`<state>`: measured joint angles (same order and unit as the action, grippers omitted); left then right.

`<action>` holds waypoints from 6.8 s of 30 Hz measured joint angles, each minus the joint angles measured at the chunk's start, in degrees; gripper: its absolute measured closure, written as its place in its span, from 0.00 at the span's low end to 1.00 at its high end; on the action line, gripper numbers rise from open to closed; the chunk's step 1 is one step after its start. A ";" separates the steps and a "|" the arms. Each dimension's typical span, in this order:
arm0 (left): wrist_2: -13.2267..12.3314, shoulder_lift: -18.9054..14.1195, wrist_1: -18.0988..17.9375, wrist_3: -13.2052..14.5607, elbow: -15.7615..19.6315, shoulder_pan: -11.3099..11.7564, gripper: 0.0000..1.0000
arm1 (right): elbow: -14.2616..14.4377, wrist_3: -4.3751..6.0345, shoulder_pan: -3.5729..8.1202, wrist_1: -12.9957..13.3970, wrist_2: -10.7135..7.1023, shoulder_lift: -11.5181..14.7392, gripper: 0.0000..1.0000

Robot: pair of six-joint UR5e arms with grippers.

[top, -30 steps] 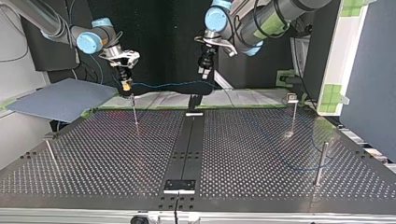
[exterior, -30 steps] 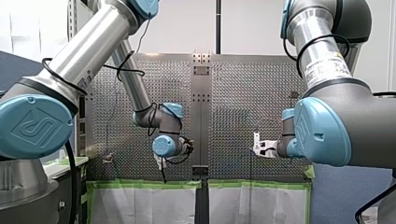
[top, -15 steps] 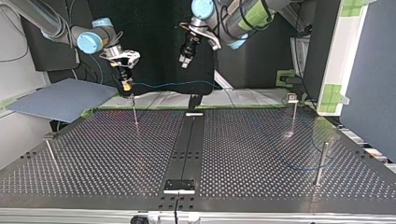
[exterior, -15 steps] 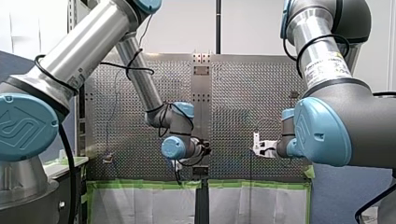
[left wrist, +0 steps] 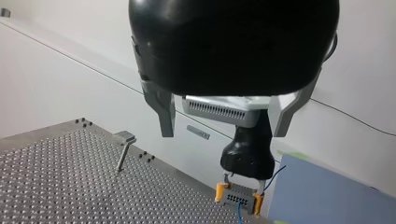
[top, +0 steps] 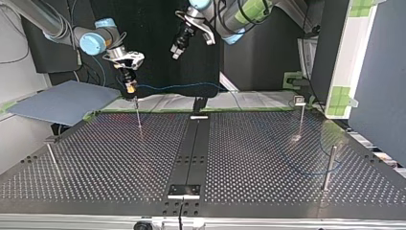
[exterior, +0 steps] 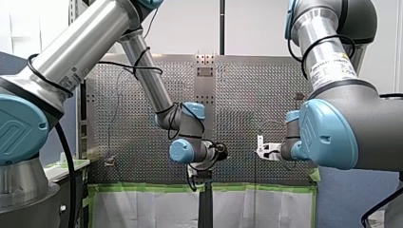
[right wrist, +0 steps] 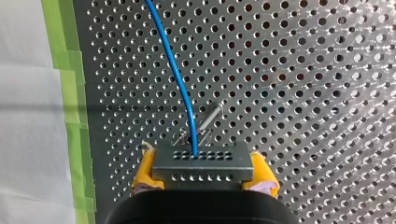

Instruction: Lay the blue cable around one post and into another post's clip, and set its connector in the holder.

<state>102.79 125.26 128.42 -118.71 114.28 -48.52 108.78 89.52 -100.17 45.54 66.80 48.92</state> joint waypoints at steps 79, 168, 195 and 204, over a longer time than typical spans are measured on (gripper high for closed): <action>1.84 20.14 10.80 -4.40 -26.11 1.82 0.00 | -0.01 2.72 -1.20 1.09 -7.86 -0.02 1.00; 7.64 26.53 12.94 -2.48 -40.04 -1.03 1.00 | 0.44 2.95 1.50 -0.53 -1.35 -0.23 1.00; 8.41 29.96 18.07 -2.72 -49.88 -2.87 1.00 | 0.53 7.55 5.70 2.87 -3.83 -0.72 1.00; 9.70 29.98 18.39 -2.75 -50.75 -2.90 1.00 | 0.51 10.39 6.80 4.63 -5.85 -0.84 1.00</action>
<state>112.49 155.24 146.80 -121.46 63.53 -51.42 109.29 99.91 -93.37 50.17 60.95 48.08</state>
